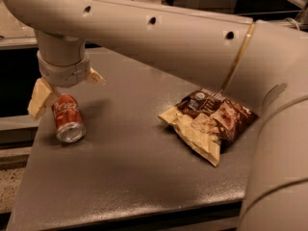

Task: Place coke can upright

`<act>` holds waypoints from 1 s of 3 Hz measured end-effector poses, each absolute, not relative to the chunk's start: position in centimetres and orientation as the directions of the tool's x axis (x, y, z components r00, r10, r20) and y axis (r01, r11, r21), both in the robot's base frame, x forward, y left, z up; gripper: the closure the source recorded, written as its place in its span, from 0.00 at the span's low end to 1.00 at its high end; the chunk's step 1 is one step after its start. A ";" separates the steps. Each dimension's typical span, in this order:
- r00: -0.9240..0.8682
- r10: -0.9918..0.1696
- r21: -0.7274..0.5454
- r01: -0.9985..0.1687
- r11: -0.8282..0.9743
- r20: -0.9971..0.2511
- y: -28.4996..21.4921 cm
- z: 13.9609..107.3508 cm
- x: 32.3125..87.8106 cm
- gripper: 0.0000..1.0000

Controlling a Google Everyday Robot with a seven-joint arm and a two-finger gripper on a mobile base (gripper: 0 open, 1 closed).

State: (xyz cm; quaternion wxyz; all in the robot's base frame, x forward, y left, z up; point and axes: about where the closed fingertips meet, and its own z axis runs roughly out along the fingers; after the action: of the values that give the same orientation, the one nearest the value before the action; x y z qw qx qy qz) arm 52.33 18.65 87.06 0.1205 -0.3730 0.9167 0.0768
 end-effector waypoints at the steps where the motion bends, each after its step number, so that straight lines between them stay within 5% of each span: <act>1: -0.711 -0.660 0.018 -0.684 0.729 -0.243 20.2 86.2 52.2 0.00; 3: -0.750 -0.635 -0.080 -0.632 0.771 -0.185 21.4 84.6 52.1 0.00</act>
Offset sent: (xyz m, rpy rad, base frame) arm -0.0021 0.0365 -0.0257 -0.2021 -0.0231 -0.0927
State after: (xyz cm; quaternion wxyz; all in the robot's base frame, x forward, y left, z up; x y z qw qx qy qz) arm 52.08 21.40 84.56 0.1013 -0.3385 0.9355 -0.0060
